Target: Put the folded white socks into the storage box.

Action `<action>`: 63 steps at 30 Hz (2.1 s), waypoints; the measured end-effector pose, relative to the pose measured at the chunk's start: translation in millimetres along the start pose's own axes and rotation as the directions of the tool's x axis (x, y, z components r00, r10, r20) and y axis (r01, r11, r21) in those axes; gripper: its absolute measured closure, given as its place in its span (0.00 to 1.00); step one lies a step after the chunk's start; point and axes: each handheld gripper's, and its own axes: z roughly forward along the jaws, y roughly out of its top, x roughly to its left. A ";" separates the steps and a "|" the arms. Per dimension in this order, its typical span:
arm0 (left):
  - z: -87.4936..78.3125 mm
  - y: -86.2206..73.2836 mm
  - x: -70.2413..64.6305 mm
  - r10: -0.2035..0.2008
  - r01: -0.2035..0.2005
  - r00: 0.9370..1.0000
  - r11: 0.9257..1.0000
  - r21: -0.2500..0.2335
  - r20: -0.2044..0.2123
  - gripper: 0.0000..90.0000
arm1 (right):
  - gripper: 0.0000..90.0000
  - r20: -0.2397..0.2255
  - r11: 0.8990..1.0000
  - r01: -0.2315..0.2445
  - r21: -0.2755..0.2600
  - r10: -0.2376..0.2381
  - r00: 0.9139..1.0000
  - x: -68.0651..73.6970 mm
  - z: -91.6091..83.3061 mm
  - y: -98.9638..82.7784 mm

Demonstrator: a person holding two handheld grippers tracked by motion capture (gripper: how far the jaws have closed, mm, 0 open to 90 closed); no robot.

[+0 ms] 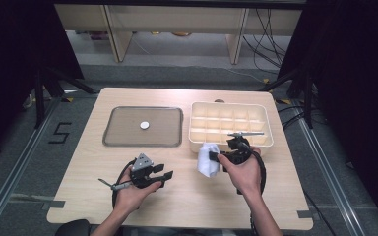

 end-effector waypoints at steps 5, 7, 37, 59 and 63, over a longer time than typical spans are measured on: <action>-0.2 0.9 -0.6 0.015 -0.015 1.000 1.000 0.004 -0.009 0.56 | 0.77 0.058 1.000 0.010 0.011 -0.010 0.998 3.8 -2.2 2.9; 0.4 0.6 -0.7 0.012 -0.012 1.000 1.000 0.002 -0.005 0.55 | 0.77 0.035 1.000 -0.023 -0.009 0.023 0.999 6.6 -1.7 2.6; 0.9 -1.2 0.1 0.004 -0.004 1.000 1.000 -0.002 -0.009 0.54 | 0.76 0.108 0.984 0.135 -0.117 -0.122 0.987 8.9 6.5 28.9; 0.5 -1.4 0.0 0.017 -0.016 1.000 1.000 0.003 -0.008 0.54 | 0.76 0.147 0.977 0.161 -0.143 -0.140 0.979 11.2 14.2 46.1; 0.5 -1.2 0.1 0.026 -0.026 1.000 1.000 0.001 -0.013 0.54 | 0.76 0.155 0.974 0.169 -0.148 -0.146 0.977 12.2 16.2 50.6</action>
